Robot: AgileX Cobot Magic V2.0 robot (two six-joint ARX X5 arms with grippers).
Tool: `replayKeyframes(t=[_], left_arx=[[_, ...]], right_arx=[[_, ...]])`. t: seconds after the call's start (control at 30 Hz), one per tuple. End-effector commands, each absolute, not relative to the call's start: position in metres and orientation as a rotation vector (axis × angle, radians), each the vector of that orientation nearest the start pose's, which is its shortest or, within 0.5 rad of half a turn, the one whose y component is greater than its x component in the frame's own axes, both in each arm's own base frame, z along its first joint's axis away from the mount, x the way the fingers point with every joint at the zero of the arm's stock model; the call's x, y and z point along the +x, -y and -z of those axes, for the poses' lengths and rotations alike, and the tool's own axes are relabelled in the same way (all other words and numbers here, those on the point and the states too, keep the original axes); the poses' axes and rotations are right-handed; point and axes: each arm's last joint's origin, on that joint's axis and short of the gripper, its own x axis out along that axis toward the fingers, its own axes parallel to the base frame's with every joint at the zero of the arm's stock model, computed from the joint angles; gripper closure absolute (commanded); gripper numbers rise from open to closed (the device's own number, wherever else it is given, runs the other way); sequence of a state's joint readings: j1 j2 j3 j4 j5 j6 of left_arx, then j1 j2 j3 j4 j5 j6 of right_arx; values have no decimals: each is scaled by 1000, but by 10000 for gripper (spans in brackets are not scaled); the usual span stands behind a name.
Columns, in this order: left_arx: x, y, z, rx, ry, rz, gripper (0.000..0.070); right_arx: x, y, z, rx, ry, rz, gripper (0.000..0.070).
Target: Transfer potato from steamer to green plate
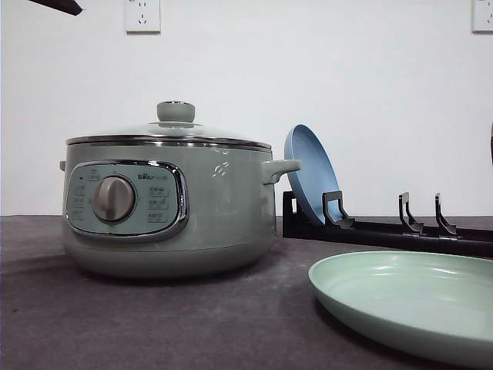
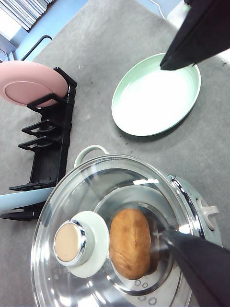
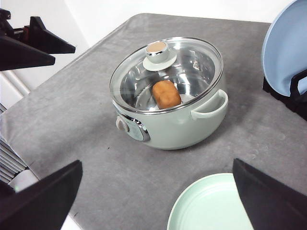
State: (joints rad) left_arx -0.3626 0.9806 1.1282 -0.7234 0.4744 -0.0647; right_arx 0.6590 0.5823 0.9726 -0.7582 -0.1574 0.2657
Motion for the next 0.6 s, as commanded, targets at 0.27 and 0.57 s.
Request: replayKeyframes(t=[0.27,0.57], left_arx=[[174,78,-393,-15,-591,706,0],[215,91,-427,47,-724,622,0]], right_arx=[[70,-61,-369,154,-439,-765,78],[70,-61,-369,154,-439,-765,78]])
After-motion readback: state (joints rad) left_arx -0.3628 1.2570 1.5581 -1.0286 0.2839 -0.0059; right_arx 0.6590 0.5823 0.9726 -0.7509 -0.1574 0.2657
